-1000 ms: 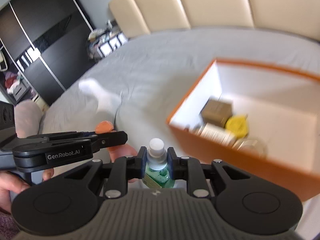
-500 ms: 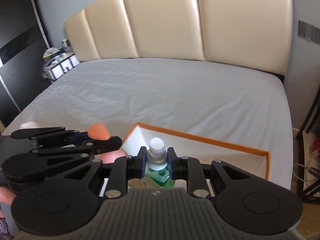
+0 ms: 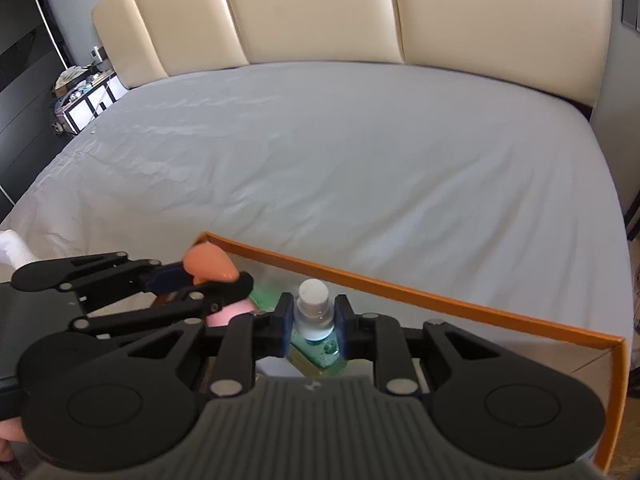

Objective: Organize rigid objects
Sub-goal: 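Carry both bottles into the orange box and open both tools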

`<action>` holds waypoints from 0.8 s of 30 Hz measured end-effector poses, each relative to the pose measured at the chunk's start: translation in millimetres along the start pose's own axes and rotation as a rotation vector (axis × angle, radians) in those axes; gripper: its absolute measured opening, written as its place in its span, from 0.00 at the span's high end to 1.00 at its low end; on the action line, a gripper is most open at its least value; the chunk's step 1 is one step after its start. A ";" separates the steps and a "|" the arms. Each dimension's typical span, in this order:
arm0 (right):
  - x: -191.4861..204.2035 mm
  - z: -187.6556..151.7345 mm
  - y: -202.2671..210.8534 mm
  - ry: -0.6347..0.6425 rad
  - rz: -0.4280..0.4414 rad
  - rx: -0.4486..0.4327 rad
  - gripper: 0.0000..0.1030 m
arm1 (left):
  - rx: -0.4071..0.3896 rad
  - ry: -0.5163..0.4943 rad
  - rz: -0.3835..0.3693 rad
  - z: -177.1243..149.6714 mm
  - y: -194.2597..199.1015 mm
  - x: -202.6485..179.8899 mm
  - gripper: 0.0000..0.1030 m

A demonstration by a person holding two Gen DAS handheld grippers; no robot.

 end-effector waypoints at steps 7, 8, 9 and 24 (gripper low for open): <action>-2.0 -11.1 -2.7 0.037 0.007 0.009 0.81 | -0.003 0.052 0.018 2.9 -6.3 2.7 0.73; 0.0 -8.9 -4.6 0.046 0.006 0.011 0.81 | -0.006 0.051 0.021 2.5 -5.8 1.2 0.73; -0.1 -9.4 -4.2 0.047 0.007 0.011 0.81 | -0.009 0.041 0.030 2.6 -5.6 -0.2 0.73; -0.3 -5.2 -9.0 0.036 0.001 0.020 0.81 | 0.060 0.068 0.013 3.2 -2.5 5.8 0.66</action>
Point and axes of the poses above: each gripper's, at about its wrist camera, not at the fingertips, and y roughly against the way its jaws point, x to its left, z to its top, the point moved 1 cm from there along -y, roughly the way its jaws point, and after that the axes turned 1 degree about y, right-handed, at the moved point
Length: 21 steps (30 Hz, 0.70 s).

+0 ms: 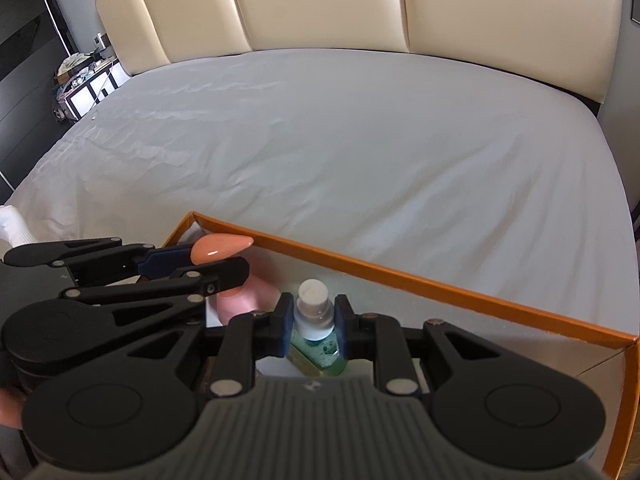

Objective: Organize rigid objects
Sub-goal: 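Carry both bottles into the orange box and open both tools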

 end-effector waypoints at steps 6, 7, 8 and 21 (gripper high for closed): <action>6.5 0.7 -0.6 0.040 -0.040 0.007 0.81 | 0.023 -0.059 -0.024 -0.7 3.8 0.4 0.56; 6.1 1.5 -0.2 0.043 -0.051 0.011 0.80 | 0.030 -0.079 -0.051 -1.2 4.4 -0.3 0.49; 4.4 2.4 -0.2 0.040 -0.060 0.015 0.80 | 0.034 -0.099 -0.061 -1.8 4.9 -2.0 0.47; 22.8 7.4 -3.1 0.072 -0.007 0.000 0.80 | -0.042 -0.210 -0.007 -13.3 34.5 -10.8 0.40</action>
Point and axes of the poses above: each gripper's, at about its wrist camera, not at the fingertips, and y roughly against the way its jaws point, x to its left, z to its top, the point moved 1 cm from there along -y, roughly the way its jaws point, and after that the axes turned 1 degree about y, right-handed, at the moved point
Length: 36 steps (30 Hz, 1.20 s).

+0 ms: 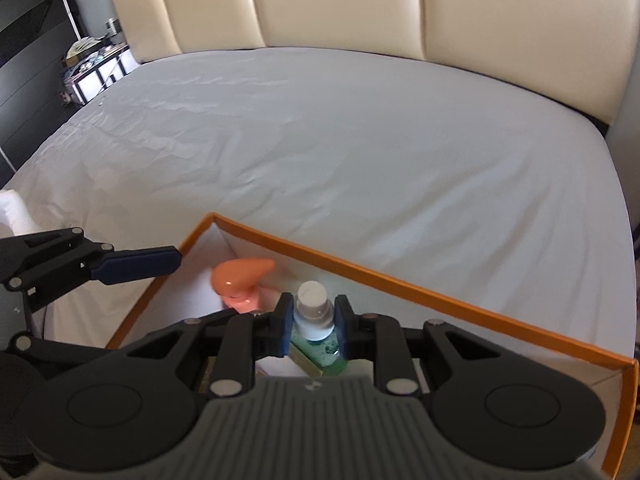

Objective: Organize rigid objects
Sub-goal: 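Carry both bottles into the orange box and open both tools, then move both tools back to the pile of remaining items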

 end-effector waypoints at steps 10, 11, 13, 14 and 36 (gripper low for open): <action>8.4 -2.9 -6.3 0.045 -0.006 0.013 0.79 | 0.008 -0.038 -0.001 -6.5 -1.7 -7.3 0.38; 9.0 -2.4 -3.7 0.042 0.006 0.006 0.79 | 0.006 -0.032 -0.001 -6.6 -0.9 -6.7 0.39; 12.9 -1.3 1.4 0.054 0.005 -0.006 0.76 | -0.001 -0.011 -0.009 -6.2 1.2 -4.0 0.39; 14.3 -0.5 3.5 0.067 -0.008 -0.014 0.73 | -0.003 -0.003 -0.009 -5.6 2.2 -3.2 0.39; 20.1 -65.9 131.4 0.061 0.001 -0.154 0.40 | -0.274 0.262 -0.047 -64.9 116.6 -23.0 0.36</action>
Point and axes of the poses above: each gripper's, at about its wrist camera, not at the fingertips, and y roughly against the way its jaws point, x to its left, z to its top, the point moved 1 cm from there along -y, roughly the way its jaws point, and after that the axes turned 1 degree about y, right-handed, at the moved point
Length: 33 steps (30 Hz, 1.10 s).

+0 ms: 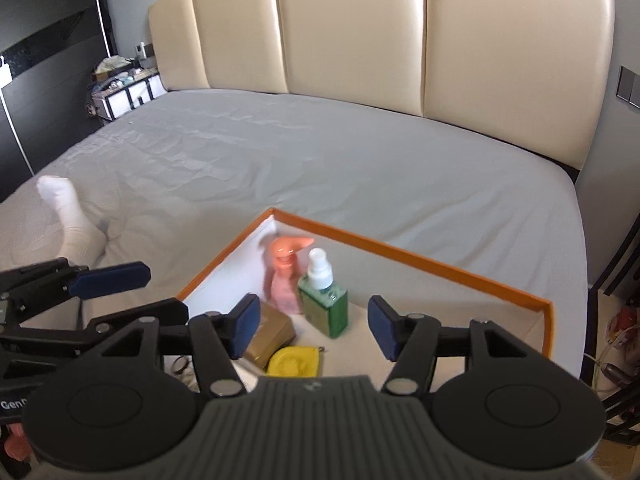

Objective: Organize rigid objects
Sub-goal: 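Move both tools back to the pile of remaining items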

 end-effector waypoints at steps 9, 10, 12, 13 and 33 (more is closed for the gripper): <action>7.3 -42.6 58.9 0.008 0.010 -0.048 0.40 | 0.040 0.061 -0.018 -38.1 31.4 -13.5 0.38; 8.0 -45.3 64.2 0.000 0.014 -0.057 0.41 | 0.058 0.069 -0.031 -41.7 31.5 -14.5 0.39; 9.0 -53.3 74.2 -0.020 0.021 -0.071 0.41 | 0.091 0.089 -0.059 -48.2 32.1 -16.5 0.39; 9.5 -58.8 79.2 -0.028 0.023 -0.076 0.41 | 0.103 0.101 -0.068 -51.4 33.0 -17.2 0.39; 10.5 -192.2 75.2 -0.066 -0.067 0.200 0.61 | 0.503 -0.062 -0.099 -138.0 24.7 -57.5 0.41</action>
Point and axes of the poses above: each gripper's, at about its wrist camera, not at the fingertips, and y roughly against the way its jaws point, x to its left, z to its top, the point moved 1 cm from there along -y, roughly the way its jaws point, and after that the axes turned 1 degree about y, right-handed, at the moved point
